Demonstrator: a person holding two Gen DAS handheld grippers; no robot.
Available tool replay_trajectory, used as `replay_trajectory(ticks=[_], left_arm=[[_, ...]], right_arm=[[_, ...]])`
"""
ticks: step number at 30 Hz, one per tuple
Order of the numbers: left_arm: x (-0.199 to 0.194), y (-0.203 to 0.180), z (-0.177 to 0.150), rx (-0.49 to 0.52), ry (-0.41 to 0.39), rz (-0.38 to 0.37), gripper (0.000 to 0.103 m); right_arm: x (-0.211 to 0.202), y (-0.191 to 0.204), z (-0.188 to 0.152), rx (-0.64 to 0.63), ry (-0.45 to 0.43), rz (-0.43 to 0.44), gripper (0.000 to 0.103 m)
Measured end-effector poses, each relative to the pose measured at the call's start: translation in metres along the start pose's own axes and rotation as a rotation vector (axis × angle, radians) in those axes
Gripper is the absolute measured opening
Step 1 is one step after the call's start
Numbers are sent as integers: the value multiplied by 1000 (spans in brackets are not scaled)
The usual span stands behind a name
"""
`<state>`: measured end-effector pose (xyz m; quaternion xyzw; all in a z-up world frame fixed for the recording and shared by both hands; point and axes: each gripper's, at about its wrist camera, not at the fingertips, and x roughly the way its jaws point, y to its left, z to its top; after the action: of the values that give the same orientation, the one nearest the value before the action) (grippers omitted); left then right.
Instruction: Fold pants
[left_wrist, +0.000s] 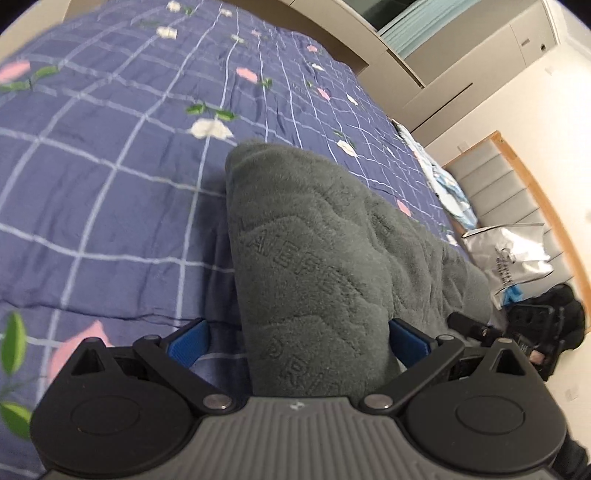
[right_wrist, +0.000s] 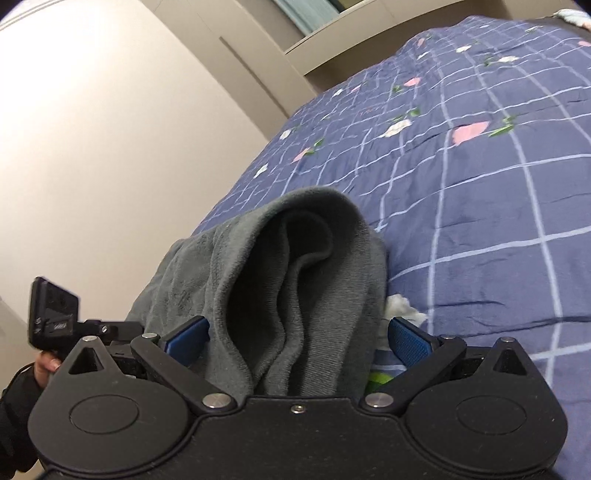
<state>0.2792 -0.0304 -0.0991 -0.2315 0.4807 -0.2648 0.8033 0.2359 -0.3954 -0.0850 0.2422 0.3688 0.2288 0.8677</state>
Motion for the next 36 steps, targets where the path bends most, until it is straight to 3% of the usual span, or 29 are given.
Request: replay_trajectory(ticks=[3, 10, 15, 21, 36], left_arm=[[9, -2, 2, 0, 6, -10, 103], [17, -7, 3, 33, 25, -10, 103], [19, -2, 6, 41, 38, -37, 103], [28, -10, 6, 94, 40, -21, 103], [30, -21, 7, 94, 74, 31, 103]], right_arm=[[9, 2, 4, -10, 54, 56, 103], [18, 4, 14, -32, 144, 86, 103], [11, 2, 18, -16, 177, 203, 103], [19, 5, 14, -66, 228, 178, 103], [8, 13, -4, -70, 160, 132, 103]])
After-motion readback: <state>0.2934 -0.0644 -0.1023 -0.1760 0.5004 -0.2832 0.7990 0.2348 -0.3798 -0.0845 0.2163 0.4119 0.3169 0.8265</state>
